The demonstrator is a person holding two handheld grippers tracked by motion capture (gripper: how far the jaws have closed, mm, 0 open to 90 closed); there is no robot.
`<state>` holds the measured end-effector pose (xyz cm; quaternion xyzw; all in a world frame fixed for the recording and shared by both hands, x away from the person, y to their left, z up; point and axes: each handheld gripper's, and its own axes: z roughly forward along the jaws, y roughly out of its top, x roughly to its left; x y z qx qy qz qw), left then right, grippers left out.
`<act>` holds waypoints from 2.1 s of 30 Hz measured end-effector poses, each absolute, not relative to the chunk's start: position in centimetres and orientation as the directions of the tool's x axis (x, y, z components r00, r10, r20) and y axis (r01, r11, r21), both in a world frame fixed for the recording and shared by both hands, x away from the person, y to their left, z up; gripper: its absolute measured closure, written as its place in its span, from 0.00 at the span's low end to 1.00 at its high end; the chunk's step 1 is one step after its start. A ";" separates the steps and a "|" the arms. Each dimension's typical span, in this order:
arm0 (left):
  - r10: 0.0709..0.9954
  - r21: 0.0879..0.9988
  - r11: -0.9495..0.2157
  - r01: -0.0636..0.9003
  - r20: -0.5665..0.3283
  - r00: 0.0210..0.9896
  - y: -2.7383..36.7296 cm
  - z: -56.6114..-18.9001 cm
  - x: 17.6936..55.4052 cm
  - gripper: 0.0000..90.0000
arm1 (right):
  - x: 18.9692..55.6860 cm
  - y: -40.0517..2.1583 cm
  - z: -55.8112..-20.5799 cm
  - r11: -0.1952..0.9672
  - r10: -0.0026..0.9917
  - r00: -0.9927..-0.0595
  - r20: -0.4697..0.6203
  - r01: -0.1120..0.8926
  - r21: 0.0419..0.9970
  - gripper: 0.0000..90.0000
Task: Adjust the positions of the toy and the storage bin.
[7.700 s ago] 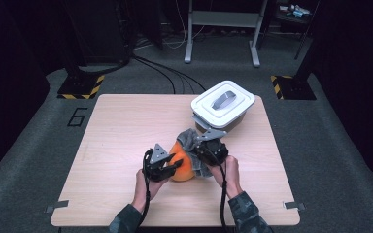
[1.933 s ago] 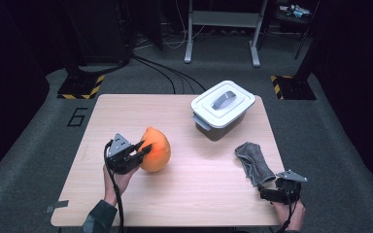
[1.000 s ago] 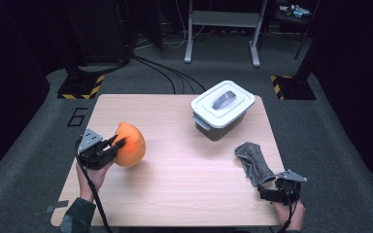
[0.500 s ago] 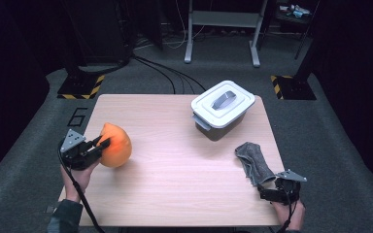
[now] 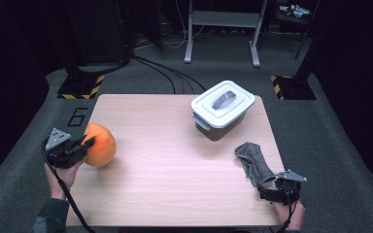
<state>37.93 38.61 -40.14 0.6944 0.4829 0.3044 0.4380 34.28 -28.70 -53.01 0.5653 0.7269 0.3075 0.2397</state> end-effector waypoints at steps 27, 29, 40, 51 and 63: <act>0.932 0.840 -0.206 0.502 0.012 0.363 38.8 -42.8 40.3 0.65 | 34.3 -28.7 -53.0 0.172 0.969 -0.247 -0.001 0.674 0.718 0.00; 0.923 0.842 -0.216 0.495 0.011 0.384 38.2 -42.8 40.5 0.55 | 34.3 -28.7 -53.0 0.174 0.969 -0.249 -0.002 0.673 0.719 0.00; 0.916 0.848 -0.215 0.484 0.003 0.402 35.2 -42.8 41.1 0.26 | 34.3 -28.7 -53.0 0.177 0.967 -0.254 -0.001 0.672 0.719 0.00; 0.907 0.869 -0.191 0.457 -0.022 0.421 33.8 -41.8 40.8 0.17 | 34.2 -28.7 -53.0 0.179 0.967 -0.256 -0.001 0.673 0.718 0.00; 0.877 0.869 -0.225 0.441 -0.017 0.480 31.1 -41.7 40.3 0.14 | 34.3 -28.7 -53.0 0.180 0.965 -0.262 0.005 0.674 0.717 0.01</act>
